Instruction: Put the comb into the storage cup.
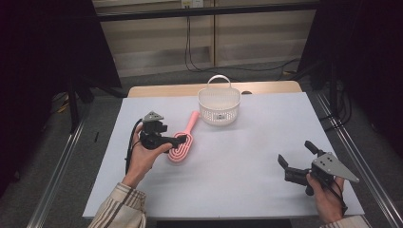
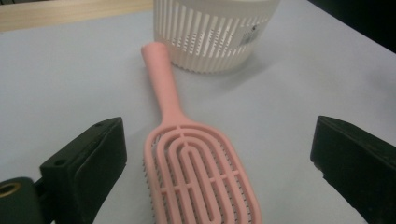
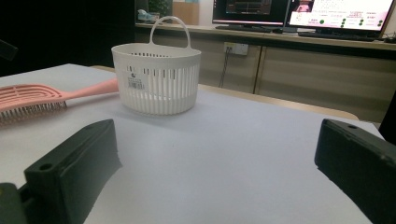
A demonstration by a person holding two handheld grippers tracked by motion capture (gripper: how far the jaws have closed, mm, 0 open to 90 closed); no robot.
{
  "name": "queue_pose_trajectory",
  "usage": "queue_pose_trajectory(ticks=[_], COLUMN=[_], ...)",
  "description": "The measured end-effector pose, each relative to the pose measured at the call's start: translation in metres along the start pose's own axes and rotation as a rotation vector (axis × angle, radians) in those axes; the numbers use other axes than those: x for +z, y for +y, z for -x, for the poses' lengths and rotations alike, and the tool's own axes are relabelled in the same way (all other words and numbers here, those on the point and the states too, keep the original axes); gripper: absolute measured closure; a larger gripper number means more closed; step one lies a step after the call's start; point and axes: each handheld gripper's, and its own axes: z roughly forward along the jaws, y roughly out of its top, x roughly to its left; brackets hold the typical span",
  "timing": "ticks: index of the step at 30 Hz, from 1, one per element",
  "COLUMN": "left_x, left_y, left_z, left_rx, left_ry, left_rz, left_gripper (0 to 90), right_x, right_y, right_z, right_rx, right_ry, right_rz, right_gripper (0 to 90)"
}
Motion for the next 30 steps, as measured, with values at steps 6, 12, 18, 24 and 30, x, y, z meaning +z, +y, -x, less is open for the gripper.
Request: queue_pose_trajectory(ticks=[6, 12, 18, 24, 30], left_x=[-0.006, -0.006, -0.001, 0.008, 0.018], left_y=[0.001, 0.000, -0.001, -0.002, 0.002], left_z=[-0.001, 0.000, 0.001, -0.001, 0.000], left_rx=[0.008, -0.003, 0.041, 0.056, 0.069], left_ry=[0.015, 0.025, 0.071, 0.058, 0.074], left_rz=[-0.007, -0.036, -0.101, -0.142, -0.195], left_gripper=[3.6, 3.6, 4.3, 4.8, 6.3], right_x=[0.000, 0.000, 0.000, 0.000, 0.000], right_y=[0.000, 0.000, 0.000, 0.000, 0.000], right_z=[0.000, -0.001, 0.000, -0.001, 0.000], right_rx=[0.002, -0.003, -0.001, -0.005, -0.002], right_ry=[0.001, 0.003, 0.003, 0.003, 0.002], right_rz=[-0.001, -0.001, -0.001, -0.001, -0.002], right_gripper=[0.0, 0.0, 0.0, 0.0, 0.0])
